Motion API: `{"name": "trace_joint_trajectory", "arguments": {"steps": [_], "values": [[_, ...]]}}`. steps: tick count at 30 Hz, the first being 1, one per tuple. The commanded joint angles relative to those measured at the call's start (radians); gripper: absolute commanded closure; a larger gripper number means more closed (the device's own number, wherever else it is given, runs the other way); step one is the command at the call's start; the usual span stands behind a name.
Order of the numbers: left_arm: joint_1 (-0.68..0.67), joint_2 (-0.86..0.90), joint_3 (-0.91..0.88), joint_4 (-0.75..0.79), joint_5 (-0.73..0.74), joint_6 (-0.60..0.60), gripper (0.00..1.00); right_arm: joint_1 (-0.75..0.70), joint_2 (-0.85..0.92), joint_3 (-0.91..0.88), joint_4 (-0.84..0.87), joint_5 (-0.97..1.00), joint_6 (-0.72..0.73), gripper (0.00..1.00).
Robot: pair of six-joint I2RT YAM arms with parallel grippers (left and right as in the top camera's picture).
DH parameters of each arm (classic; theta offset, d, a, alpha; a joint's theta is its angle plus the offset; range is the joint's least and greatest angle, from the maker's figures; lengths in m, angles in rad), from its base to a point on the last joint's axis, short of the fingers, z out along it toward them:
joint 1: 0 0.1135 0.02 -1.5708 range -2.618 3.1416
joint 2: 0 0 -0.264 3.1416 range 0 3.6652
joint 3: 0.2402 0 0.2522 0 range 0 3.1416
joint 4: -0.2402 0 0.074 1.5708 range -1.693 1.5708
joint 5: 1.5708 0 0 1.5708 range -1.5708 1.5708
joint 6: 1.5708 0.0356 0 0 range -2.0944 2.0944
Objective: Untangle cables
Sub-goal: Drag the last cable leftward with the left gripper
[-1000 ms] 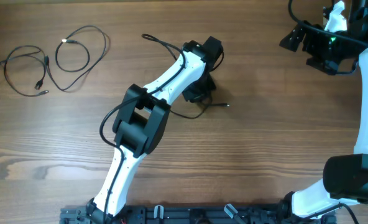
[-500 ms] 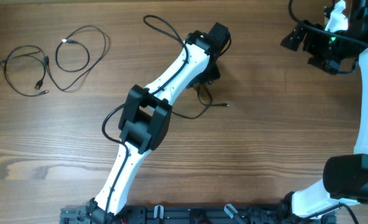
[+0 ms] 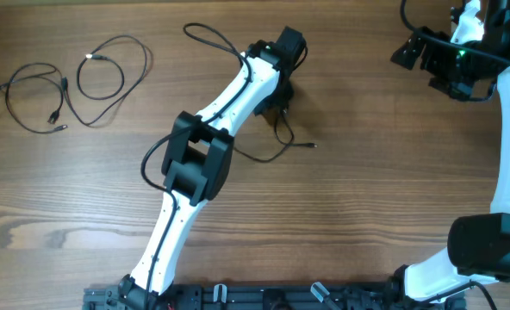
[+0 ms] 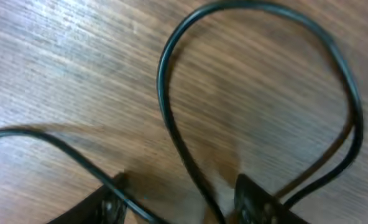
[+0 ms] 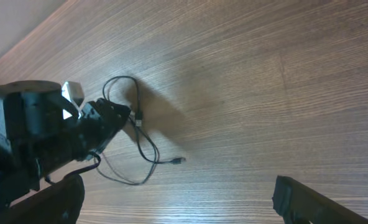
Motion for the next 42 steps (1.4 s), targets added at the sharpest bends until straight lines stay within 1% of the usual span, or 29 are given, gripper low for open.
{"name": "trace_joint_trajectory", "arguments": {"steps": [1,2,3,4,10,11,13,15,16,17,20,23,24,26,30,33,35,36,37,38,40,42], "values": [[-0.005,0.050,0.005,-0.006,0.064,-0.009,0.47,-0.003,-0.016,-0.001,0.006,0.017,-0.013,0.00],[-0.004,0.050,0.005,-0.010,0.076,-0.009,0.48,-0.003,-0.016,-0.001,0.007,0.017,-0.013,0.00],[-0.004,0.050,0.005,-0.017,0.100,-0.009,0.53,-0.003,-0.016,-0.001,0.008,0.017,-0.013,0.00],[-0.004,0.050,0.005,-0.022,0.111,-0.009,0.54,-0.003,-0.016,-0.001,0.010,0.017,-0.013,0.00],[-0.009,0.050,0.005,-0.087,0.195,-0.009,0.56,-0.003,-0.012,-0.001,0.011,0.017,-0.013,0.00],[-0.009,0.051,0.005,-0.097,0.195,-0.009,0.58,-0.003,-0.011,-0.001,0.010,0.017,-0.013,0.00],[-0.009,0.051,0.005,-0.097,0.195,-0.009,0.64,-0.003,-0.011,-0.001,0.010,0.017,-0.012,0.00],[-0.009,0.051,0.005,-0.097,0.195,-0.009,0.73,-0.003,-0.011,-0.001,0.010,0.017,-0.013,0.00],[-0.009,0.051,0.005,-0.096,0.191,-0.009,0.82,-0.003,-0.011,-0.001,0.010,0.017,-0.013,0.00],[-0.008,0.050,0.005,-0.098,0.169,-0.008,0.96,-0.003,-0.011,-0.001,0.010,0.017,-0.013,0.00],[0.013,0.026,0.006,-0.144,0.108,-0.001,0.96,-0.003,-0.011,-0.001,0.009,0.018,-0.014,0.00],[0.058,-0.078,0.006,-0.262,-0.033,-0.001,0.96,-0.003,-0.011,-0.002,0.010,0.018,-0.018,0.00],[0.070,-0.124,0.006,-0.295,-0.079,-0.001,0.96,-0.003,-0.011,-0.003,0.010,0.026,-0.018,0.00],[0.099,-0.232,0.006,-0.338,-0.126,-0.001,0.96,-0.003,-0.011,-0.003,0.010,0.047,-0.017,0.00],[0.168,-0.470,0.006,-0.412,-0.155,-0.001,0.96,-0.003,-0.011,-0.003,0.010,0.078,-0.017,0.00],[0.233,-0.635,0.006,-0.489,-0.217,-0.002,0.96,-0.003,-0.011,-0.003,0.010,0.084,-0.017,0.00],[0.303,-0.751,0.006,-0.576,-0.319,-0.042,0.96,-0.003,-0.011,-0.003,0.010,0.084,-0.017,0.00],[0.346,-0.792,0.002,-0.592,-0.353,-0.053,0.96,-0.003,-0.011,-0.003,0.010,0.085,-0.017,0.00],[0.446,-0.846,-0.001,-0.591,-0.352,-0.079,0.96,-0.003,-0.011,-0.003,0.010,0.084,-0.017,0.00],[0.525,-0.860,-0.001,-0.591,-0.352,-0.089,0.96,-0.003,-0.011,-0.003,0.009,0.084,-0.017,0.00],[0.629,-0.860,-0.014,-0.591,-0.322,-0.090,0.96,-0.003,-0.011,-0.003,0.009,0.084,-0.017,0.00],[0.721,-0.860,-0.075,-0.591,-0.296,-0.091,0.96,-0.003,-0.011,-0.003,0.009,0.084,-0.018,0.00]]}}
